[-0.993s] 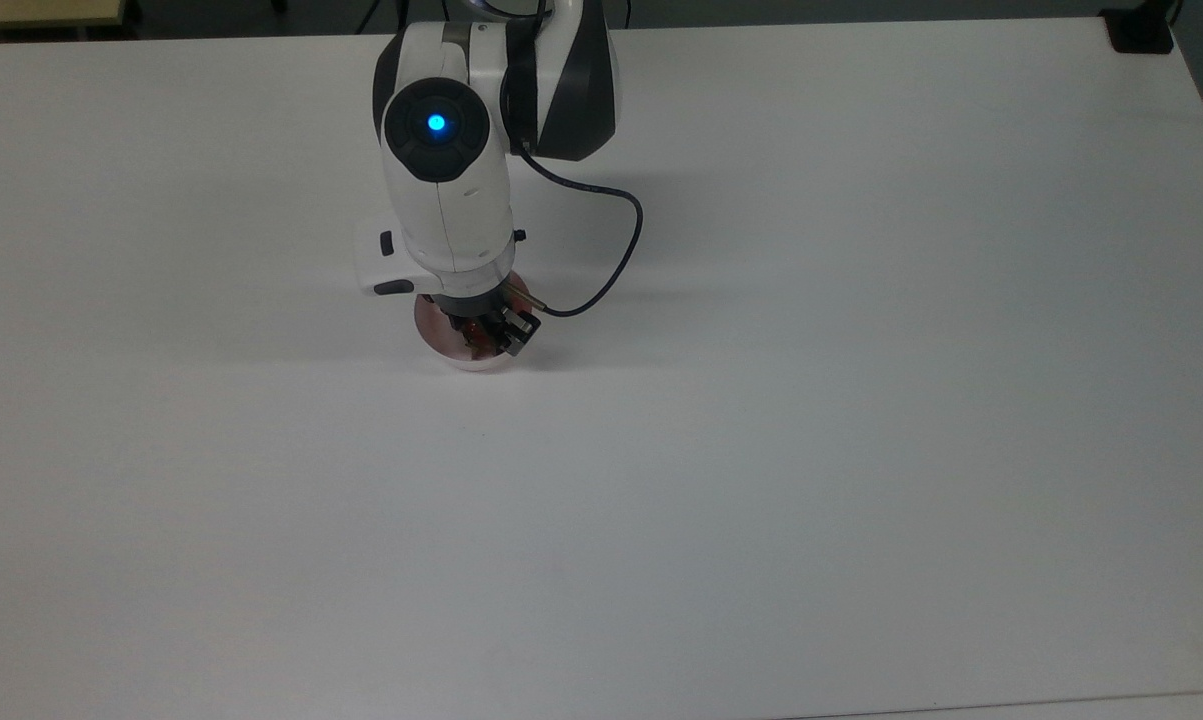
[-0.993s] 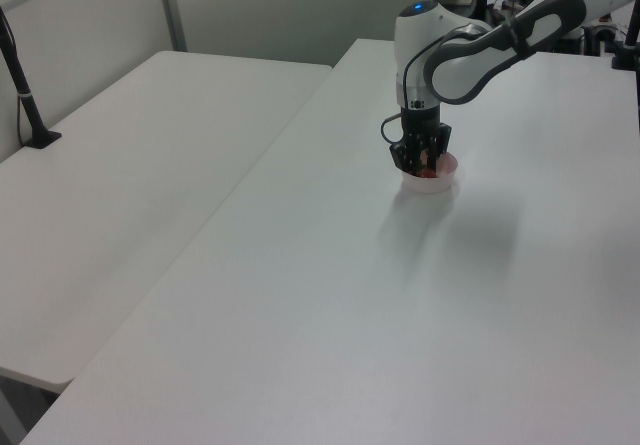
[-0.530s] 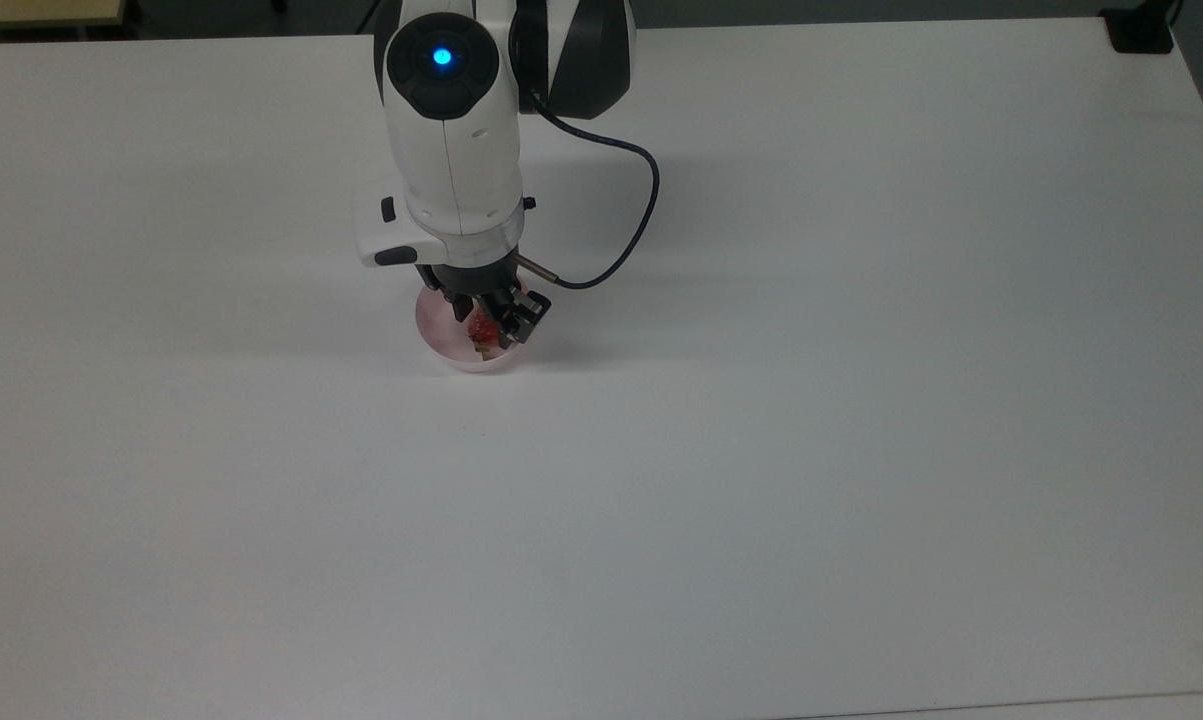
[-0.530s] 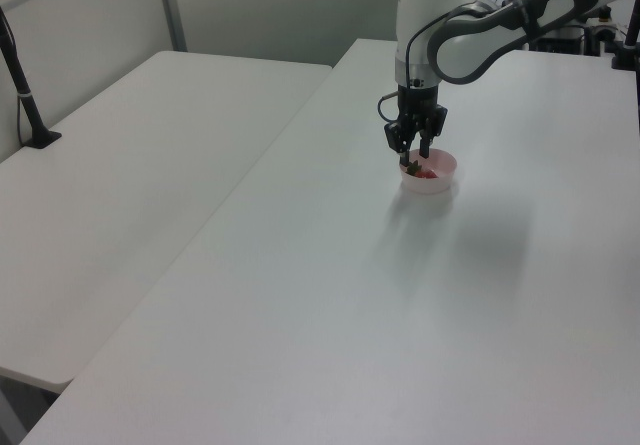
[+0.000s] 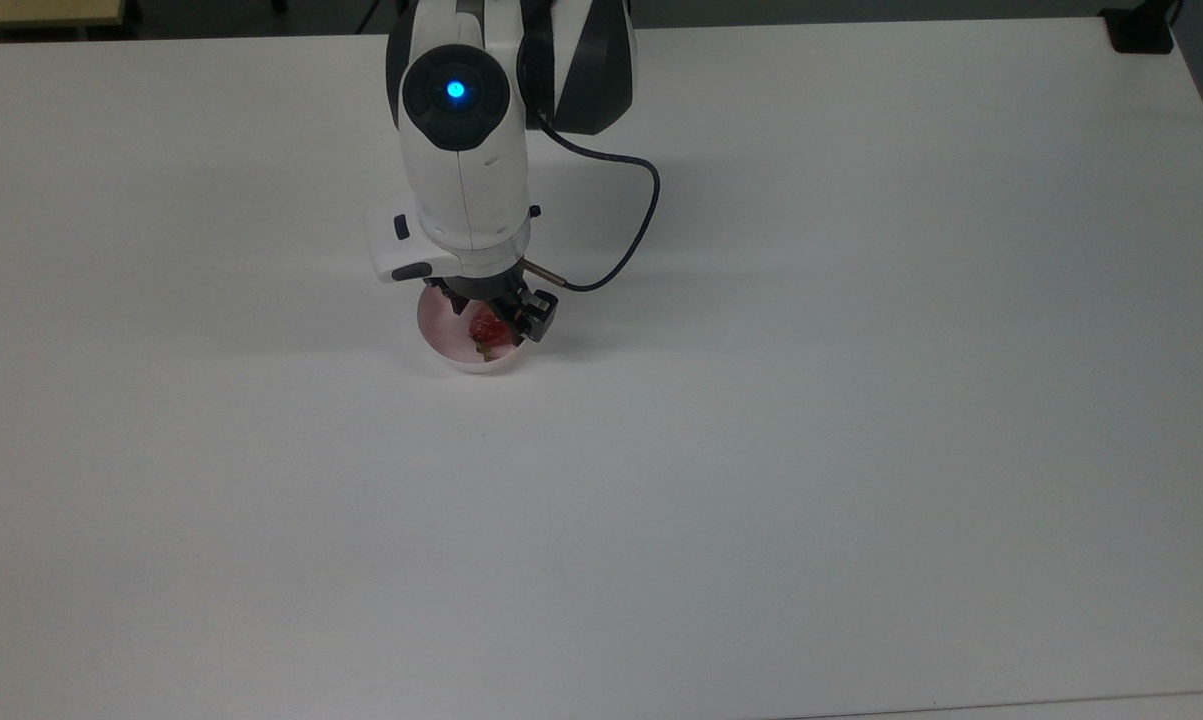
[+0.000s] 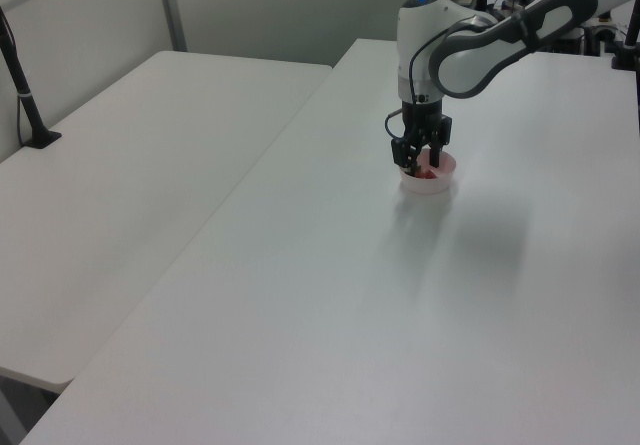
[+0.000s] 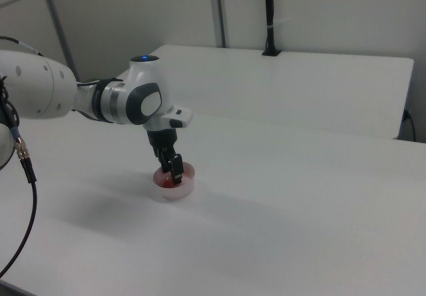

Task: Pick up strawberry from bowl
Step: 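Close the gripper on the red strawberry inside the bowl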

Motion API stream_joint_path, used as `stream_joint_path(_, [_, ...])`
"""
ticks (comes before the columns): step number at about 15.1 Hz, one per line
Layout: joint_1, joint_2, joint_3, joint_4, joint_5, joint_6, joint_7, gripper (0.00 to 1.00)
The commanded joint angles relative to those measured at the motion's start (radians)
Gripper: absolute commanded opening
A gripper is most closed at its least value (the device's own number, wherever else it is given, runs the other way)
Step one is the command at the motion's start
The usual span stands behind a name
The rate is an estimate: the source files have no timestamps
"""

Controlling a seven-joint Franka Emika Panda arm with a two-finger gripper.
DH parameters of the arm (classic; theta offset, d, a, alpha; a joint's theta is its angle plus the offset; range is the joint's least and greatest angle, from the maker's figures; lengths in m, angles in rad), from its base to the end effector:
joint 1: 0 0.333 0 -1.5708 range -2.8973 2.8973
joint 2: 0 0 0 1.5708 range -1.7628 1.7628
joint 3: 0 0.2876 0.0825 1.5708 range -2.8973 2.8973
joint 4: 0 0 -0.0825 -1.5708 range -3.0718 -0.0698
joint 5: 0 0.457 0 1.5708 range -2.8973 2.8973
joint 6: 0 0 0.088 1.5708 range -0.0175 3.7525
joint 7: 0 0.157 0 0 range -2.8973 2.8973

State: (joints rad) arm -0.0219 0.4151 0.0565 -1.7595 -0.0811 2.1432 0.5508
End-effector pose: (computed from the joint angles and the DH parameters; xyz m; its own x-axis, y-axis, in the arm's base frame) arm 0.6976 0.0167 0.2122 0.8889 -0.4580 -0.0036 -0.4572 -0.8877 0.0538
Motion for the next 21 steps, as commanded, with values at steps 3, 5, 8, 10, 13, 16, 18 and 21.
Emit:
stream_joint_path(3, [0.000, -0.009, 0.022, -0.014, -0.031, -0.006, -0.028, 0.47])
stream_joint_path(5, [-0.001, -0.009, 0.022, -0.014, -0.031, -0.006, -0.028, 0.35])
stream_joint_path(8, [-0.003, -0.010, 0.022, -0.009, -0.031, -0.006, -0.029, 0.28])
stream_joint_path(10, [-0.006, -0.018, 0.023, -0.005, -0.031, -0.006, -0.029, 0.27])
stream_joint_path(13, [-0.009, -0.044, 0.023, -0.002, -0.031, -0.009, -0.031, 0.27])
stream_joint_path(16, [-0.010, -0.058, 0.023, -0.003, -0.029, -0.013, -0.034, 0.27])
stream_joint_path(18, [-0.010, -0.053, 0.023, -0.005, -0.031, -0.014, -0.040, 0.27])
stream_joint_path(21, [-0.010, -0.041, 0.023, -0.012, -0.031, -0.014, -0.086, 0.40])
